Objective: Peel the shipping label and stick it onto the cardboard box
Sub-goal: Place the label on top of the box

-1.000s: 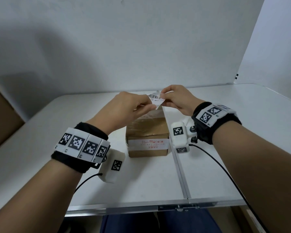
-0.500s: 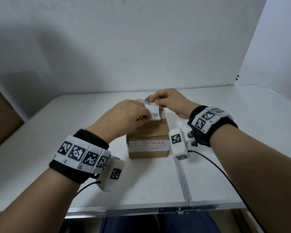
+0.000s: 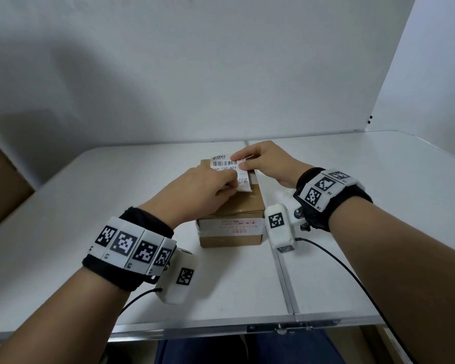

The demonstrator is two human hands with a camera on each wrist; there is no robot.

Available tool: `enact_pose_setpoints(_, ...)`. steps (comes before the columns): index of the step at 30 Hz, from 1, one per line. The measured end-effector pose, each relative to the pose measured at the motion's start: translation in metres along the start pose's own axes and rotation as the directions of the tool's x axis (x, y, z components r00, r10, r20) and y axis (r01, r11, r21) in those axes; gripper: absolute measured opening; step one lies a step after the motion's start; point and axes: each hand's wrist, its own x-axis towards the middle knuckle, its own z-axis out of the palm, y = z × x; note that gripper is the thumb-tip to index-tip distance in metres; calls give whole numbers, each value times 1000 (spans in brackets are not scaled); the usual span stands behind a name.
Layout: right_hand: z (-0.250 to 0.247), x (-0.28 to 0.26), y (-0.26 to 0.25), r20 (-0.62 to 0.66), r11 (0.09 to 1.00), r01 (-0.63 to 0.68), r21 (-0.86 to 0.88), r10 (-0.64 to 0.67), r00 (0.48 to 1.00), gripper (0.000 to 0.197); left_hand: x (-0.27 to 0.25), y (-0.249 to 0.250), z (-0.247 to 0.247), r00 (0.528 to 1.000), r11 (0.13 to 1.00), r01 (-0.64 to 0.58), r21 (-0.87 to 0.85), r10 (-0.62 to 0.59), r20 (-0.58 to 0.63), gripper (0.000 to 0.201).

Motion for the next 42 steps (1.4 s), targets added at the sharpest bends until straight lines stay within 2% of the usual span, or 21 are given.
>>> enact_pose_setpoints(5, 1, 1, 0, -2, 998, 1, -57, -1, 1000, 28, 2, 2, 4, 999, 1000, -4, 2, 4, 54, 16)
enact_pose_setpoints(29, 7, -1, 9, -40, 990, 22, -136, -28, 999, 26, 3, 4, 11, 998, 999, -46, -7, 47, 51, 13)
enact_pose_setpoints(33, 8, -2, 9, -42, 986, 42, -161, -50, 998, 26, 7, 3, 7, 998, 1000, -5, -30, 7, 68, 28)
enact_pose_setpoints(36, 8, -4, 10, -54, 976, 62, -207, -75, 996, 25, 13, -5, 4, 999, 993, 13, -121, -7, 47, 22)
enact_pose_setpoints(39, 9, -6, 7, -53, 953, 93, -289, -113, 992, 25, 21, -14, 4, 998, 990, -1, -140, 10, 61, 23)
enact_pose_setpoints(42, 8, -8, 5, -50, 936, 109, -334, -133, 990, 22, 25, -21, 5, 996, 985, 69, -159, -58, 74, 20)
